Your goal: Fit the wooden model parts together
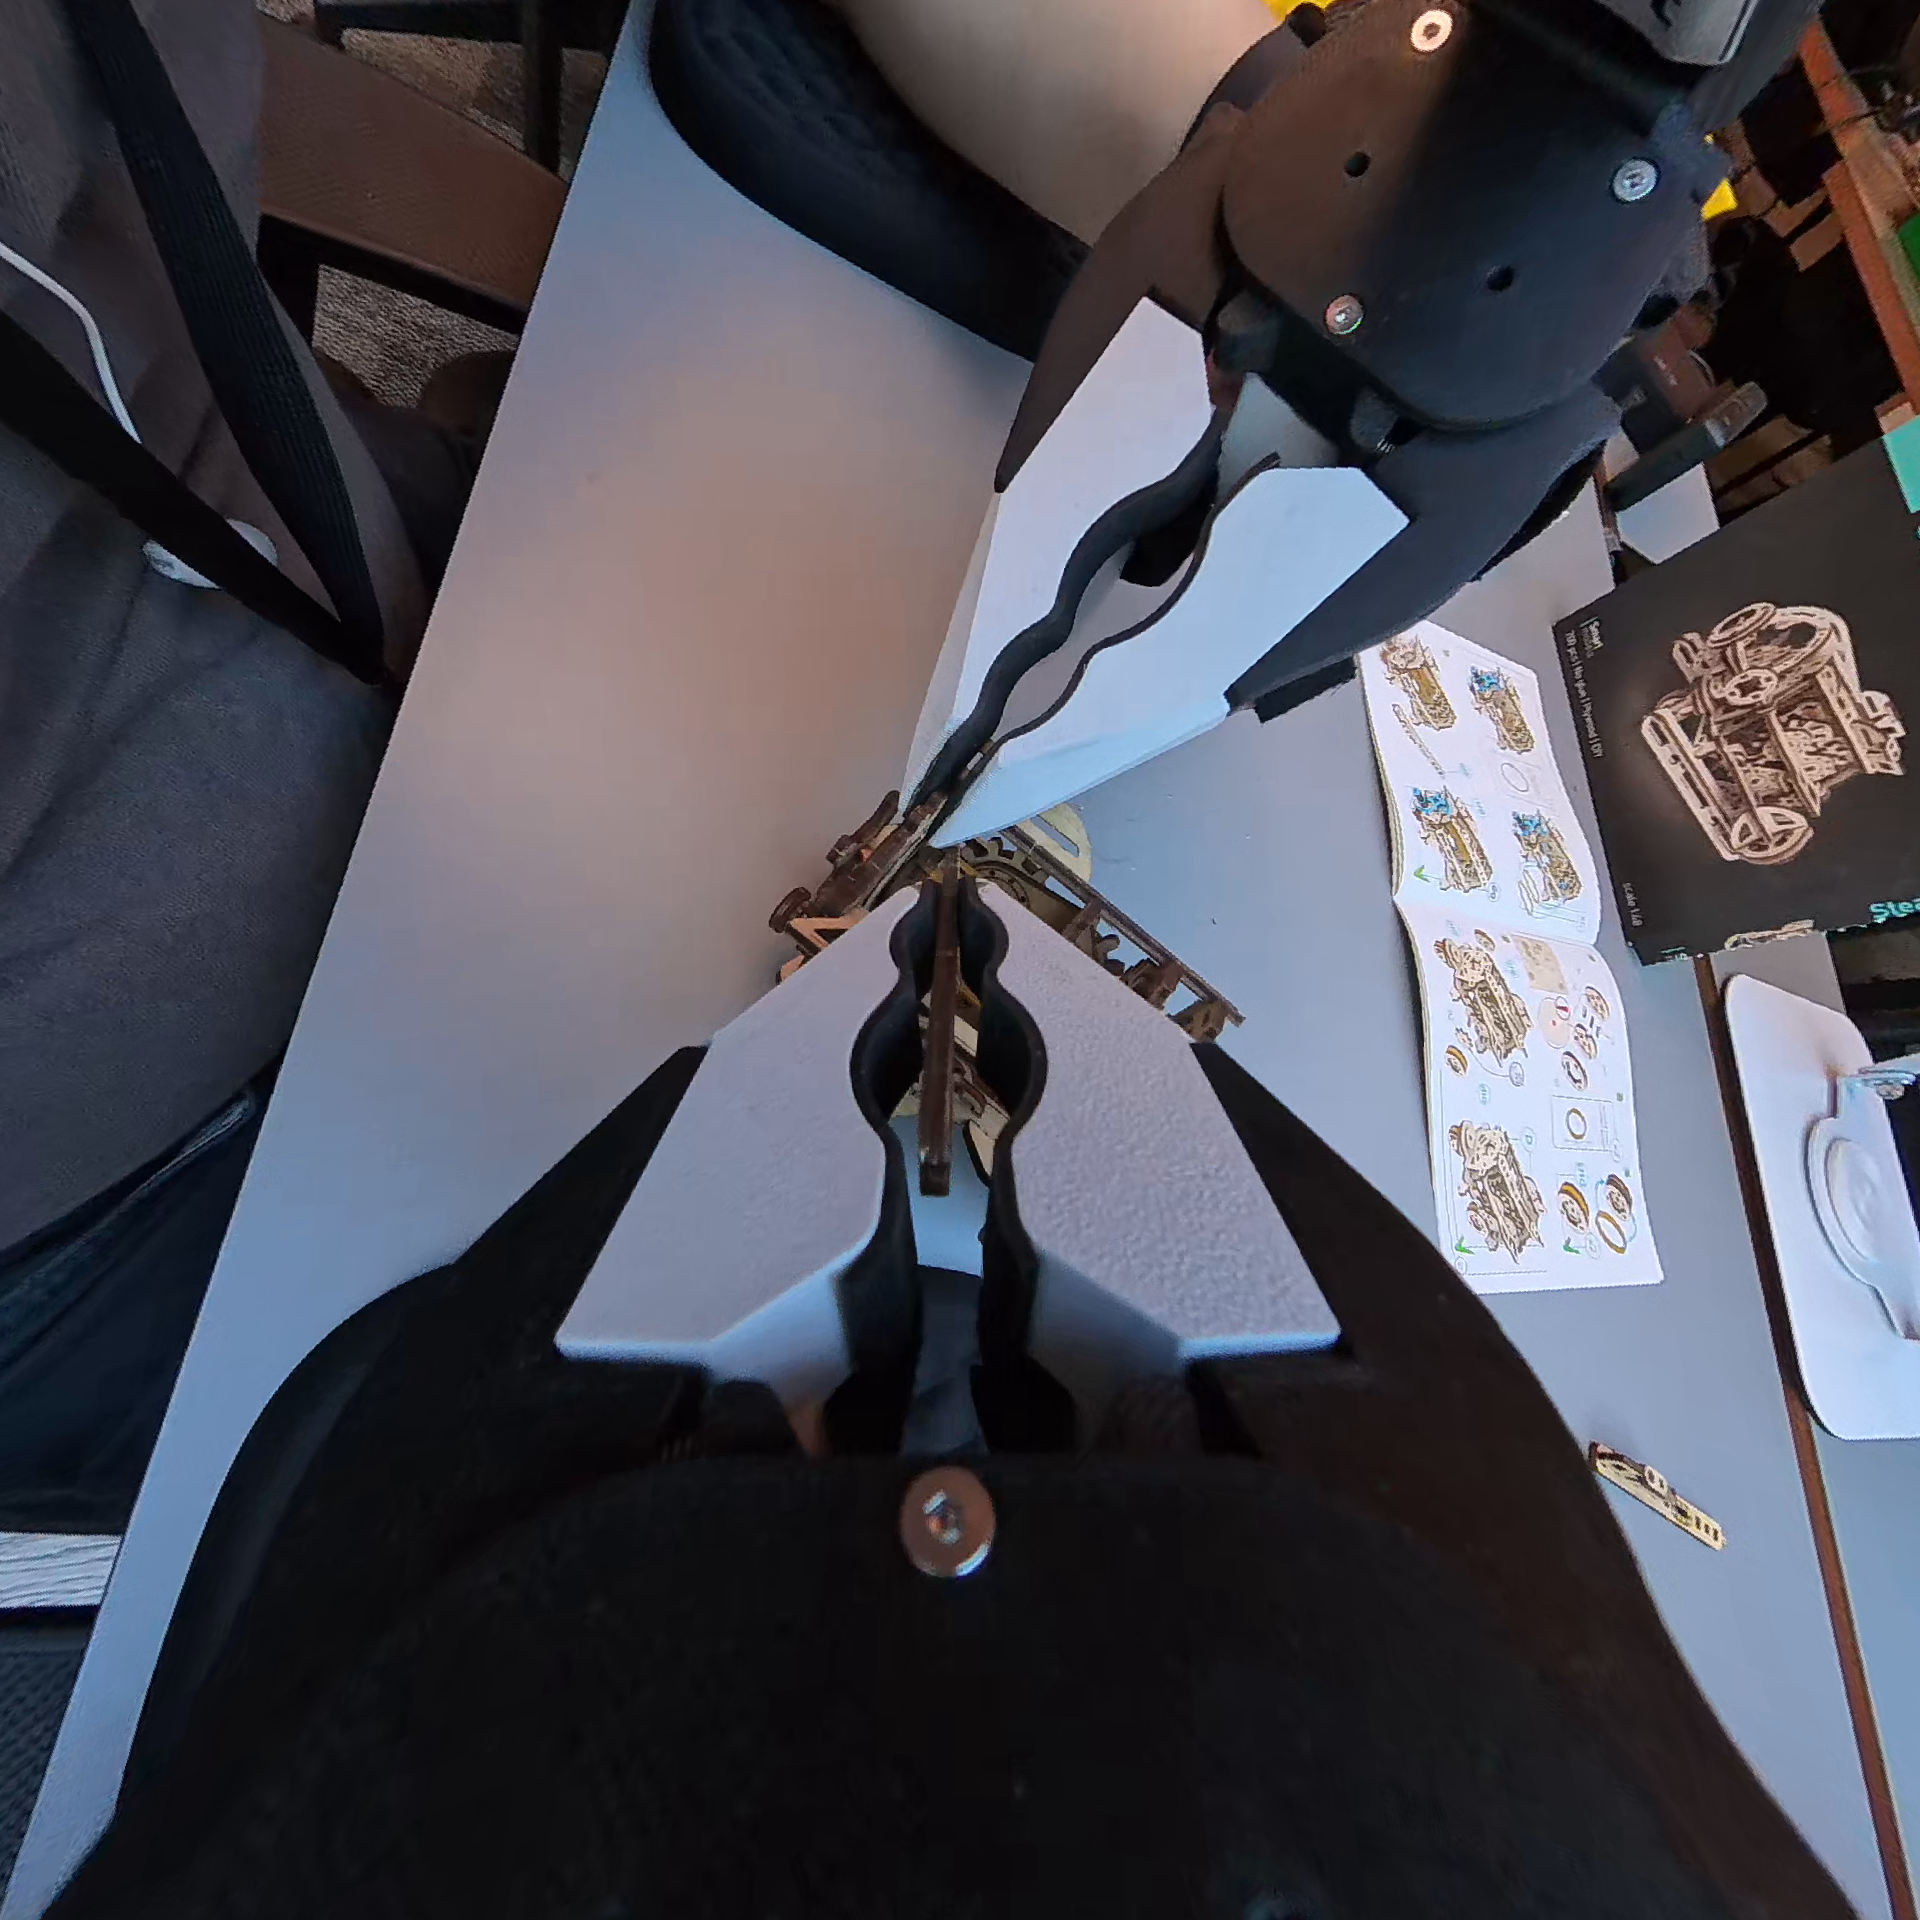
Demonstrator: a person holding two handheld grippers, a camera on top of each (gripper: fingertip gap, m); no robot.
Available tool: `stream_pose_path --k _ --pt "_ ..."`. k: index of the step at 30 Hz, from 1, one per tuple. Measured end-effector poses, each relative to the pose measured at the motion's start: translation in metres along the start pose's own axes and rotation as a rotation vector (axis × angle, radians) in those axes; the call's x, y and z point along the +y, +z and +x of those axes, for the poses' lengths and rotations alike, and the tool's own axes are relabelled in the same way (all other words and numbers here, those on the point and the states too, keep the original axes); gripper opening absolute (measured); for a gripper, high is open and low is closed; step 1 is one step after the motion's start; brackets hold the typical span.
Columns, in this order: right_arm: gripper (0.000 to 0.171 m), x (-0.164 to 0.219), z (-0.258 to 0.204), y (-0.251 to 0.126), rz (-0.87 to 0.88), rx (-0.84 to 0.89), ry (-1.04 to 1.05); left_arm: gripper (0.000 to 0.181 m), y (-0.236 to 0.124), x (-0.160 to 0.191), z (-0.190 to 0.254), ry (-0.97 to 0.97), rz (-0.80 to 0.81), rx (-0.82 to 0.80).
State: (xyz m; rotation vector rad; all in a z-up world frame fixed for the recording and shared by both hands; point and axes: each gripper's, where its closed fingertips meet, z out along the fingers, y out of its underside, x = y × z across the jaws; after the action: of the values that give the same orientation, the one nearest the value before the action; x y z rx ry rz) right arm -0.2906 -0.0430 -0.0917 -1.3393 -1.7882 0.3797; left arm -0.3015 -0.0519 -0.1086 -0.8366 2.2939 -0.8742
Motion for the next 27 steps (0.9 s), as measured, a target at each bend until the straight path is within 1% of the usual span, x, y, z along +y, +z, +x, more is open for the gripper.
stream_pose_path --k 9,14,27 --pt "0.002 0.0052 -0.0029 0.0062 -0.035 -0.053 -0.036 0.001 0.0023 -0.0002 0.0017 0.014 -0.003 0.006" --pt "0.002 0.0041 -0.0034 0.0024 -0.025 -0.076 -0.030 0.000 0.0031 -0.0003 0.0020 0.017 -0.003 0.004" --pt "0.001 0.0041 -0.0001 -0.0023 -0.021 -0.041 -0.024 0.001 0.0038 -0.0012 0.0000 0.037 0.011 -0.018"
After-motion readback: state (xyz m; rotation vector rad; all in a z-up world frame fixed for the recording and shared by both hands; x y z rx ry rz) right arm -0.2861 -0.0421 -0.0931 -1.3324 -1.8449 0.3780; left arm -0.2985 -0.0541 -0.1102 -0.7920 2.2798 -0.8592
